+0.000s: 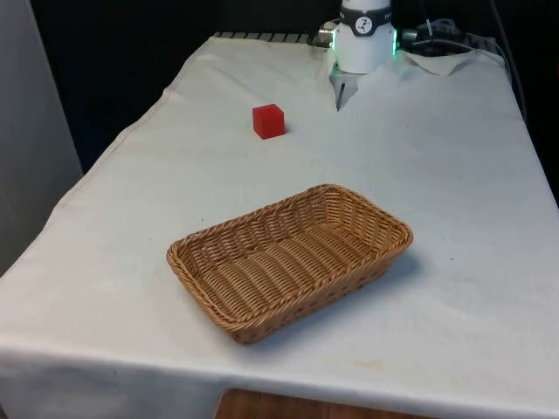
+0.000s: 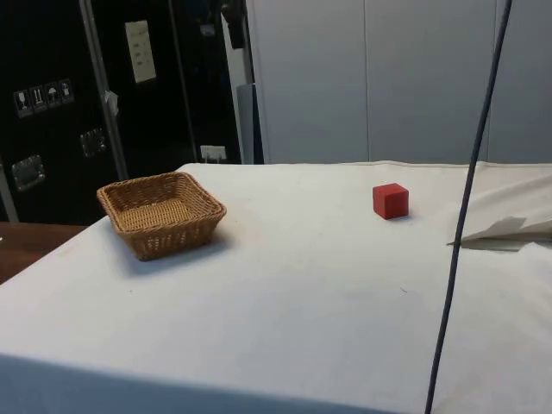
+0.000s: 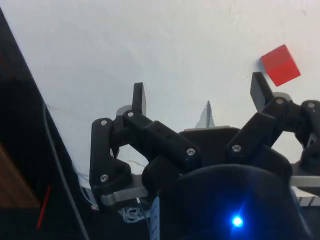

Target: Pick up the cube and place it into the basket.

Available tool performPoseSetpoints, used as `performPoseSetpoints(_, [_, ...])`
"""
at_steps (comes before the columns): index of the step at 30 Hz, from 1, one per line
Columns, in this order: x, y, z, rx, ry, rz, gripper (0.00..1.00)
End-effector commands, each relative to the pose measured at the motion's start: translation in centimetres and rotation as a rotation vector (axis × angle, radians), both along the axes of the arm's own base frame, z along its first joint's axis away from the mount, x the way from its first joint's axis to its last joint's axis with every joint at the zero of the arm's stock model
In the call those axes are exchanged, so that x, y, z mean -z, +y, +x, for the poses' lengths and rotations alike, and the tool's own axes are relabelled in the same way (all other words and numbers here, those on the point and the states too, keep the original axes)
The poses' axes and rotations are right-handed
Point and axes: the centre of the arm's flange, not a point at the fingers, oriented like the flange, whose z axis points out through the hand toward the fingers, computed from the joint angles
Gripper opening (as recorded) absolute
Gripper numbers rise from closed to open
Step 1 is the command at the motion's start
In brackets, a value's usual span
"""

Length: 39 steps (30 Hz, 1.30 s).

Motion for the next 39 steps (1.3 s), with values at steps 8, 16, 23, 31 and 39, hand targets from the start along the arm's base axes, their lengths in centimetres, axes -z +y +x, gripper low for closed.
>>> performPoseSetpoints(8, [1.3,-1.0,-1.7,0.003,0.000,-0.013,1.00])
performPoseSetpoints(16, [3.0,-2.0,-3.6,0.004,0.018,-0.016,1.00])
performPoseSetpoints(23, [4.7,-3.2,-6.1,0.005,0.005,-0.030,1.00])
performPoseSetpoints(31, [6.5,-4.1,-8.3,0.006,0.006,-0.039,1.00])
performPoseSetpoints(39, [7.5,-4.8,-10.2,0.006,-0.013,-0.045,1.00])
